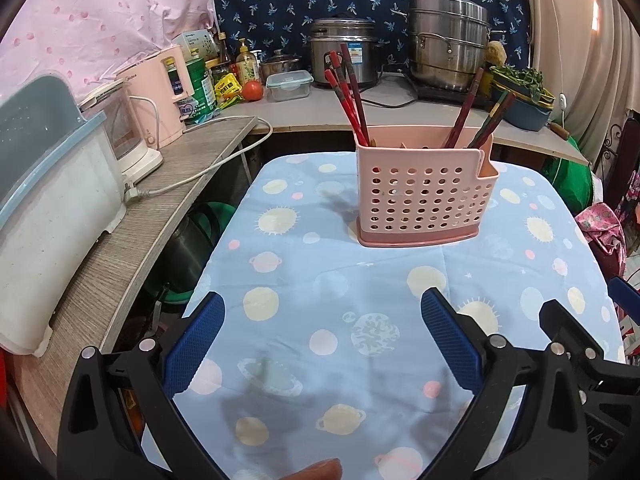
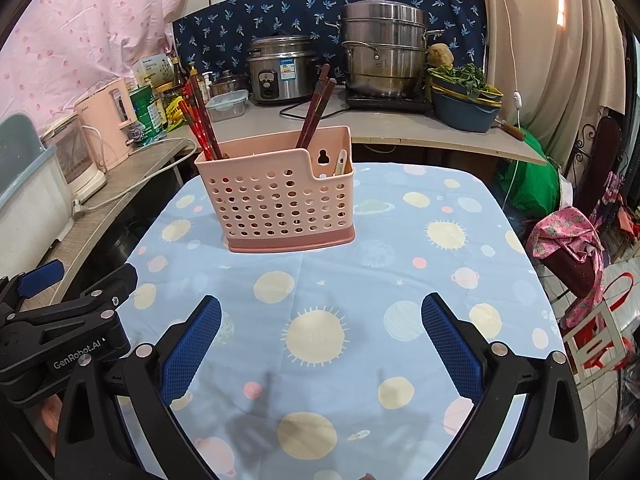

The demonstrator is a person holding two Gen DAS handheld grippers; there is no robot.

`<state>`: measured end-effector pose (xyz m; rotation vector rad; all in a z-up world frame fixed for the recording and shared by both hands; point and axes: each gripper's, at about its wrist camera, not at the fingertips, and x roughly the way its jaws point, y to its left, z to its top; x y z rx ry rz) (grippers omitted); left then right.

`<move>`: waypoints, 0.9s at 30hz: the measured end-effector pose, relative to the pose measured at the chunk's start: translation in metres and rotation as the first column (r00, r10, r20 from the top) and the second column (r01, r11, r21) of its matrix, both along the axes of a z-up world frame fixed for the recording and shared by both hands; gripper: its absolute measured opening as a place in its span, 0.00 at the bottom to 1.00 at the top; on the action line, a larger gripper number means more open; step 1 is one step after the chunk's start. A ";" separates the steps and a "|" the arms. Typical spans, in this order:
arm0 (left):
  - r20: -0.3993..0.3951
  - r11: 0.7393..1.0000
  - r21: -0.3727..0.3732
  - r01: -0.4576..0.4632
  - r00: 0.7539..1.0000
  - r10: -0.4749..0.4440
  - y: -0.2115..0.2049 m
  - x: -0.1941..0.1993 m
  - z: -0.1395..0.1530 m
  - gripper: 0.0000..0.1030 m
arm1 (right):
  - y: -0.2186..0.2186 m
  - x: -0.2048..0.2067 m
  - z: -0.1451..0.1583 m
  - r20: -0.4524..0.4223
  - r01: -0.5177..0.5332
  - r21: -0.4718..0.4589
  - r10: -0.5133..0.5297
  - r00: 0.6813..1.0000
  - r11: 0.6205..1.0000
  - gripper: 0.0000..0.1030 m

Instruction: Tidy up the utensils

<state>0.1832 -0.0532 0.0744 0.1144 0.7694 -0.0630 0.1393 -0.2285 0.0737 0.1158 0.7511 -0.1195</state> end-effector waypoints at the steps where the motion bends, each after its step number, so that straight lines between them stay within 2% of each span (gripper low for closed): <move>1: 0.000 1.000 0.000 -0.001 1.000 0.001 0.000 0.000 0.000 0.92 | 0.000 0.000 0.000 0.000 0.001 -0.001 -0.001 1.000 1.000 0.94; 27: -0.001 1.000 0.008 -0.012 1.000 0.012 0.000 0.006 -0.001 0.92 | 0.001 0.001 -0.001 -0.009 0.002 -0.006 -0.002 1.000 1.000 0.94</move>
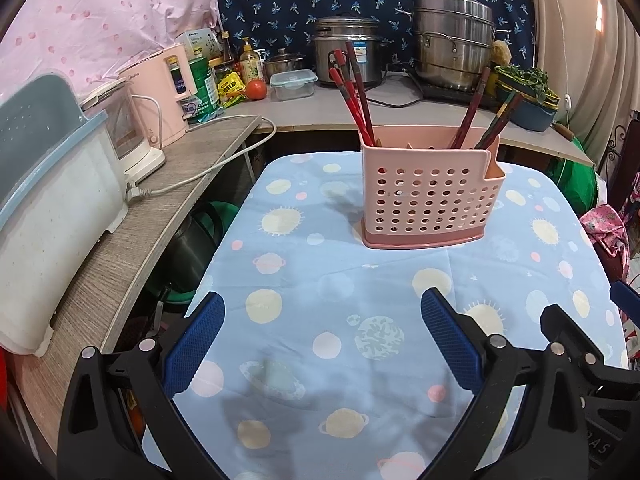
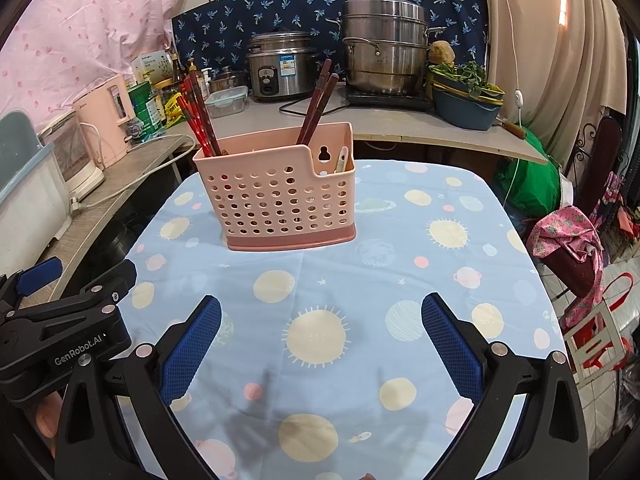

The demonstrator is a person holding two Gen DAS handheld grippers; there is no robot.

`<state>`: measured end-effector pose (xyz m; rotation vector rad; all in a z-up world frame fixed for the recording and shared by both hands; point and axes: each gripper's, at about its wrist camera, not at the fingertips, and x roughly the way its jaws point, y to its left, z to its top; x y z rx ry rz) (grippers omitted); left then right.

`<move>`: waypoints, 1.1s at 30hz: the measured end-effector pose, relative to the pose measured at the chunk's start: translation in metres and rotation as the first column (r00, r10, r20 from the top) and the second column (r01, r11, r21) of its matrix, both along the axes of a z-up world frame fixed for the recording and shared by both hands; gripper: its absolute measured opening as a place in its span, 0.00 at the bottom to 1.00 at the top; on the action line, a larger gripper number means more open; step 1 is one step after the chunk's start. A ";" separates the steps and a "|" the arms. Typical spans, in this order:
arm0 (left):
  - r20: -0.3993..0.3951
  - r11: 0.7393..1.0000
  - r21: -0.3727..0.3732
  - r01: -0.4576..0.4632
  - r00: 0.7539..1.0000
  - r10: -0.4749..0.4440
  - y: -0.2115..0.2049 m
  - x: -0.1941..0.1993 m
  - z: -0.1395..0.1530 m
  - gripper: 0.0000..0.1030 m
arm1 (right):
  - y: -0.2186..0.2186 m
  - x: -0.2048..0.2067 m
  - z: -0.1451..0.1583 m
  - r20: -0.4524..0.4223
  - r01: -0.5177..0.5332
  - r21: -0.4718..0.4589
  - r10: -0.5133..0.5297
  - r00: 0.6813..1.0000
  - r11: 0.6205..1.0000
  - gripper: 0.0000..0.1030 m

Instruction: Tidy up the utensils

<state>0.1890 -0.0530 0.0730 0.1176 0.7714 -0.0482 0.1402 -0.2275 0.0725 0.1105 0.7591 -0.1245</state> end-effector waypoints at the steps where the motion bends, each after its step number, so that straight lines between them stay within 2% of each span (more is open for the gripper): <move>1: 0.000 1.000 0.001 0.001 1.000 -0.001 0.000 0.000 0.000 0.91 | 0.000 0.001 -0.001 -0.001 0.001 0.000 -0.001 1.000 1.000 0.94; 33: 0.000 1.000 -0.003 -0.003 1.000 0.003 0.004 0.003 -0.001 0.91 | -0.003 0.005 -0.003 -0.004 0.014 -0.003 -0.014 1.000 1.000 0.94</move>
